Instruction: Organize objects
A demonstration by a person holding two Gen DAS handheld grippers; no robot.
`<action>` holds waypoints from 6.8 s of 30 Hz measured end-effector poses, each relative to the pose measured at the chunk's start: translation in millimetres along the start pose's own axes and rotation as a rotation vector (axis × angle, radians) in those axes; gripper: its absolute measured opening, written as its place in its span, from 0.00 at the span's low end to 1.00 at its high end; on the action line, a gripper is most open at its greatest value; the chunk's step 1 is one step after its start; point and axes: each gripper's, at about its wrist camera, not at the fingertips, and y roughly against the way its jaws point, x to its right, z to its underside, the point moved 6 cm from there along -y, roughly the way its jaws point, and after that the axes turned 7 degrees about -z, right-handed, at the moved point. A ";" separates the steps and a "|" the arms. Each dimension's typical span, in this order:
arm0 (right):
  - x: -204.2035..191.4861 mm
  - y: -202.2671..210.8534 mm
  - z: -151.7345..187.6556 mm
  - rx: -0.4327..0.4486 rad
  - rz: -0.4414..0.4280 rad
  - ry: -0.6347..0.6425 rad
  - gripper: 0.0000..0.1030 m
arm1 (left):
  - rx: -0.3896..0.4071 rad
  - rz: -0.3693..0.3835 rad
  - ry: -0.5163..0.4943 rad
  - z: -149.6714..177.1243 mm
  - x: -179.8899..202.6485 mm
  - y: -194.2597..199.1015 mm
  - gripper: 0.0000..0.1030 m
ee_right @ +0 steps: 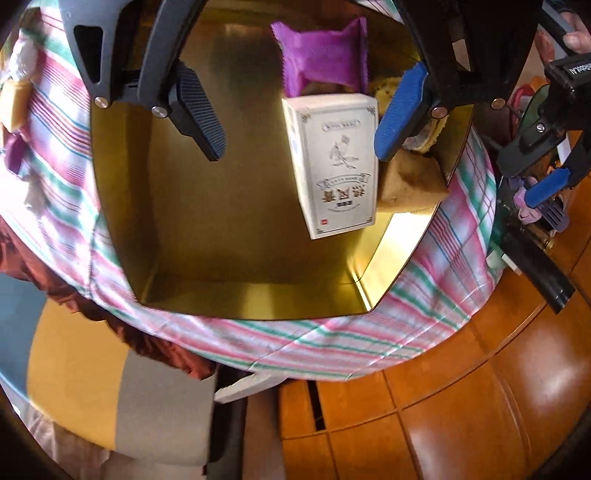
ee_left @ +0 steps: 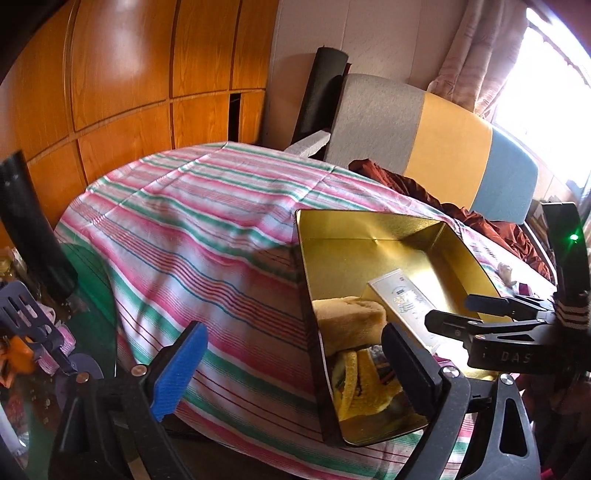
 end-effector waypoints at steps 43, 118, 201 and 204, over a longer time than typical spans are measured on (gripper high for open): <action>317.6 229.3 148.5 0.304 0.549 -0.646 0.84 | 0.006 0.246 -0.359 17.2 161.1 32.8 1.00; 342.4 187.5 175.7 0.261 0.110 -0.961 0.85 | -0.343 0.670 -0.494 113.0 396.0 -15.8 0.66; 276.2 113.6 165.5 -0.152 0.368 -0.497 0.47 | -0.112 0.527 -0.612 104.1 397.7 4.4 0.35; 273.7 113.3 165.5 -0.151 0.370 -0.494 0.47 | -0.083 0.544 -0.596 91.6 386.4 20.2 0.35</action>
